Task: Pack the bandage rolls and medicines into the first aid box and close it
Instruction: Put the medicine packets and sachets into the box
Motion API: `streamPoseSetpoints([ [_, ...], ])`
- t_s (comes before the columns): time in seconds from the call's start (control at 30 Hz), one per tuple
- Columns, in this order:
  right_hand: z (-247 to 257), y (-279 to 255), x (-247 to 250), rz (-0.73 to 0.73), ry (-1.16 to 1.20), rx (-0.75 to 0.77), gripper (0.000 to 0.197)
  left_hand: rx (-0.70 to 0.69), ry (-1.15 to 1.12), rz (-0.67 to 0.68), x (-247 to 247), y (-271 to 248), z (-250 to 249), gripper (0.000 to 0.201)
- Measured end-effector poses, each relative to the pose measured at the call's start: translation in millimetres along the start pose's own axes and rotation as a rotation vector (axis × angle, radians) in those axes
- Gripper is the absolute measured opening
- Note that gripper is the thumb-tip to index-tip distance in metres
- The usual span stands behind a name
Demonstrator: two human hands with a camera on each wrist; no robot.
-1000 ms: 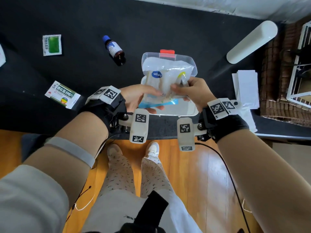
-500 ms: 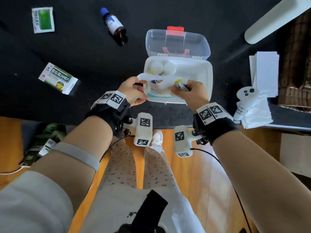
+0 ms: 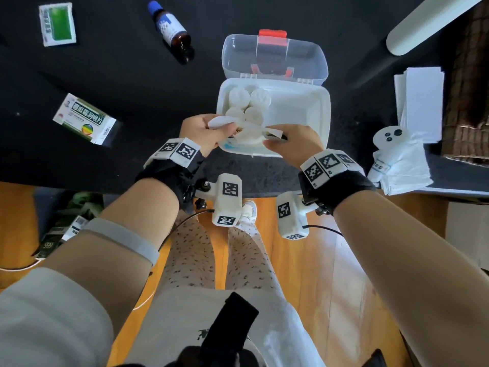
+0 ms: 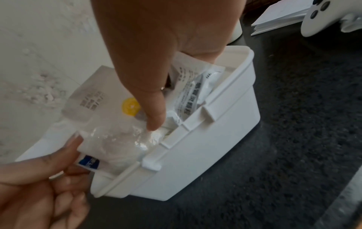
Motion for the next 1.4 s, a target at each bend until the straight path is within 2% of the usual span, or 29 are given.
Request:
streamPoseSetpoints([
  [0.1,-5,1,-9,0.060,-0.020,-0.017,0.034,-0.084,0.099,0.005,-2,2,-2,0.024],
  [0.2,-8,-2,-5,0.033,0.125,-0.019,0.049,-0.123,0.153,0.015,-7,2,-7,0.024],
  [0.27,-7,-7,3,0.001,0.239,0.007,0.051,-0.116,0.168,0.012,-7,3,-8,0.026],
  [0.33,-9,-15,15,-0.009,0.352,0.001,0.050,-0.097,0.186,0.023,-8,1,-12,0.033],
  [0.43,-11,-28,37,-0.041,0.510,-0.053,0.050,0.007,0.149,0.071,-4,-1,-19,0.045],
  [0.53,3,-40,58,-0.034,0.791,-0.041,0.050,0.099,0.117,0.116,4,-1,-32,0.051],
  [0.6,23,-43,69,-0.003,0.912,0.010,0.041,0.114,0.035,0.077,15,1,-43,0.047],
  [0.7,61,-30,80,-0.039,0.865,0.070,0.034,0.116,-0.119,0.022,36,6,-61,0.027],
  [0.77,94,-15,75,-0.038,0.819,0.121,0.032,0.107,-0.148,0.030,58,11,-67,0.017],
  [0.87,149,15,53,-0.015,0.789,0.176,0.032,0.122,-0.163,-0.001,110,27,-61,0.018],
  [1.0,213,63,3,0.011,0.731,0.143,0.033,0.215,-0.174,-0.008,198,60,-39,0.025],
  [1.1,241,99,-35,0.002,0.698,0.094,0.028,0.275,-0.165,-0.005,259,95,-31,0.020],
  [1.17,252,118,-56,-0.011,0.666,0.066,0.026,0.299,-0.108,-0.083,289,127,-24,0.024],
  [1.2,256,126,-64,-0.015,0.653,0.058,0.025,0.299,-0.031,-0.167,304,141,-21,0.022],
  [1.23,257,134,-72,-0.018,0.641,0.048,0.025,0.283,0.049,-0.221,316,156,-18,0.012],
  [1.27,257,140,-80,-0.019,0.629,0.038,0.024,0.287,0.124,-0.244,326,175,-8,0.013],
  [1.33,255,150,-92,-0.025,0.624,0.023,0.023,0.317,0.208,-0.317,344,210,12,0.071],
  [1.37,254,154,-97,-0.033,0.630,0.016,0.025,0.340,0.250,-0.352,350,223,19,0.086],
  [1.4,252,157,-101,-0.042,0.637,0.012,0.026,0.352,0.311,-0.382,351,227,16,0.089],
])
Point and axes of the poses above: each hand's wrist, its own y-axis towards the middle knuckle, its own x-axis out of the back of the hand, z = x × y, the point moved 6 cm from there along y, towards the middle knuckle, and after that the axes turned 2 degrees about z, right-handed, at the moved point
